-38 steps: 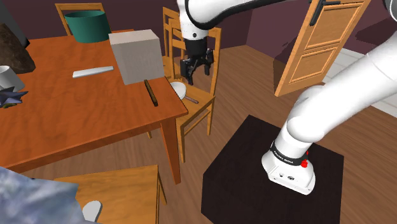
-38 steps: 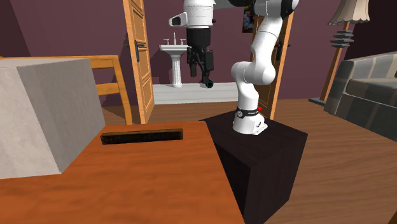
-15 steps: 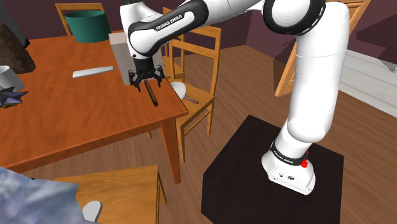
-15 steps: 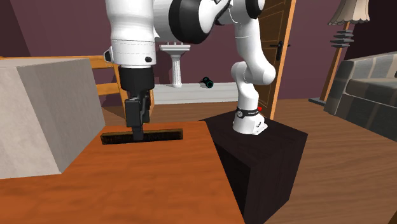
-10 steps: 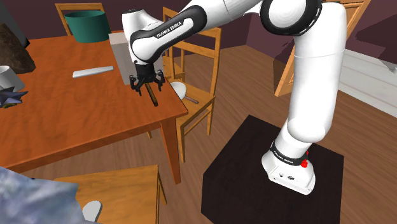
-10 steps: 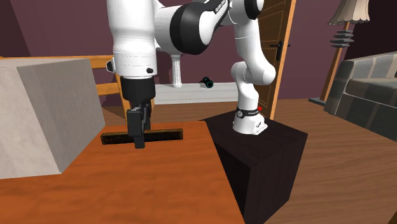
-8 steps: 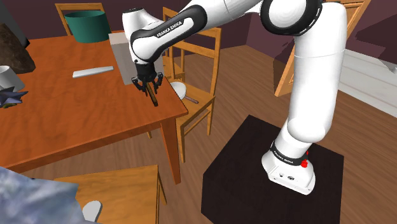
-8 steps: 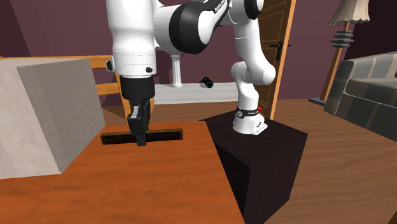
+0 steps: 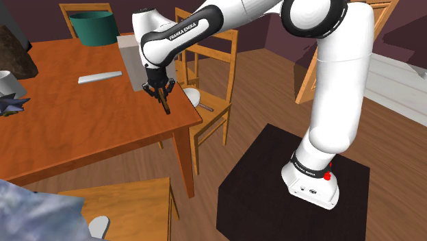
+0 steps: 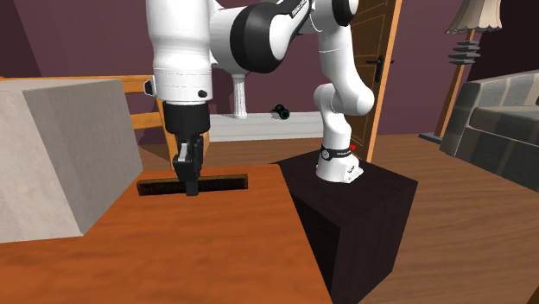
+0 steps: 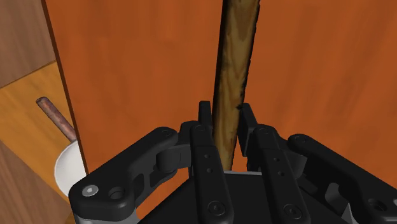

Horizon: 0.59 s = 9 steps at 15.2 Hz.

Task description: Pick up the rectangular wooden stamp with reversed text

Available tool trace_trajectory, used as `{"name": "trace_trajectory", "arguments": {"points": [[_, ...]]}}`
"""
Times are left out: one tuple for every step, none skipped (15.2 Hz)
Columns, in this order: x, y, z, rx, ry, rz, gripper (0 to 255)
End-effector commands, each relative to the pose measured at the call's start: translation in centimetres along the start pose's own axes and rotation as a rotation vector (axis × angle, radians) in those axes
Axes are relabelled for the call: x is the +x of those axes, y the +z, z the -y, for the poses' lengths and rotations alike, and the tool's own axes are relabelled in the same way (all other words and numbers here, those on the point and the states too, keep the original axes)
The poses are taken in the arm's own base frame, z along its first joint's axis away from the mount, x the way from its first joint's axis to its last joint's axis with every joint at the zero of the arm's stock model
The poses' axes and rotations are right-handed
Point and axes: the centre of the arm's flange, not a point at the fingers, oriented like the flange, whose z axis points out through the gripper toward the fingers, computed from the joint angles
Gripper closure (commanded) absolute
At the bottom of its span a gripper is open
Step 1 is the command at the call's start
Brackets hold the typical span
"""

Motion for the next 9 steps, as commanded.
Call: {"name": "trace_trajectory", "arguments": {"points": [[-0.2,0.0,0.3,-0.004,-0.003,0.01,255],[-0.2,-0.5,0.3,-0.004,-0.003,0.01,255],[-0.1,-1.1,0.3,-0.004,-0.003,0.01,255],[-0.1,-1.6,0.3,-0.004,-0.003,0.01,255],[-0.1,-2.1,0.3,-0.004,-0.003,0.01,255],[0.0,-2.6,0.3,-0.004,-0.003,0.01,255],[0.0,-3.2,0.3,-0.004,-0.003,0.01,255],[0.0,-3.7,0.3,-0.004,-0.003,0.01,255],[0.0,-4.2,0.3,-0.004,-0.003,0.01,255]]}}
